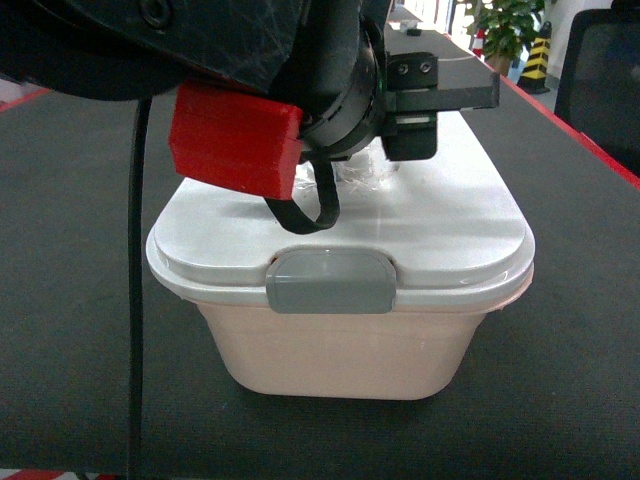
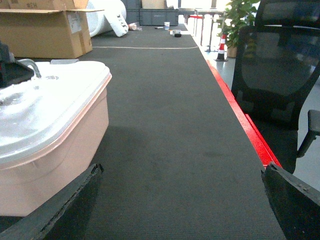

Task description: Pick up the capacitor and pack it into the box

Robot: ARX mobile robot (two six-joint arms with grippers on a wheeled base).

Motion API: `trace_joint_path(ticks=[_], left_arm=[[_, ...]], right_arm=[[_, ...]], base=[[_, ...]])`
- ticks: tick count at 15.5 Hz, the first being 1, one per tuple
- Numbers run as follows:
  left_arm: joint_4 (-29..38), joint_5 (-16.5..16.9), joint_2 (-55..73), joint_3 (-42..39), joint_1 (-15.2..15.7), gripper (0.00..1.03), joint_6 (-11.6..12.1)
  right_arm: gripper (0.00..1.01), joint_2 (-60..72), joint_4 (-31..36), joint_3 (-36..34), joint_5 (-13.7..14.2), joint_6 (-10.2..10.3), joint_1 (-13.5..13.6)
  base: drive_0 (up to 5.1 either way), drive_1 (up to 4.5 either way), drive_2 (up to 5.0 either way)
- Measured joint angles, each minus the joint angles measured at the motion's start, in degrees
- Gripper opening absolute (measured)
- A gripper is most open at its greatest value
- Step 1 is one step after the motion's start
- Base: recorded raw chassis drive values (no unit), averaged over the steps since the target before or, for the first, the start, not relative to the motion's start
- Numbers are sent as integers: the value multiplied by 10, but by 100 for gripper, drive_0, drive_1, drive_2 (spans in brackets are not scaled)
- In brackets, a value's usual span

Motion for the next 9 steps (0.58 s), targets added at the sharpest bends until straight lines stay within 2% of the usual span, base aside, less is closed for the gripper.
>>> trace_joint_path(ticks=[1, 3, 4, 5, 7, 8, 9], left_arm=[[33, 28, -22, -16, 3, 58, -7], [75, 52, -93, -51, 18, 81, -8], [103, 62, -142, -77, 37, 95, -7], [131, 73, -183, -107, 60, 99, 4], [181, 134, -278, -194, 116, 98, 18], [181, 143, -326, -233, 145, 98, 28], [182, 144, -377, -275, 182, 98, 55]], right_arm=[[98, 0, 0, 0, 0, 0, 0], [98, 0, 0, 0, 0, 0, 0], [98, 0, 0, 0, 0, 0, 0], [98, 0, 0, 0, 0, 0, 0], [98, 0, 0, 0, 0, 0, 0], [98, 0, 0, 0, 0, 0, 0], [98, 0, 0, 0, 0, 0, 0]], base=[[0, 0, 0], [0, 0, 0], [0, 0, 0], [0, 0, 0], [0, 0, 0], [0, 0, 0], [0, 0, 0]])
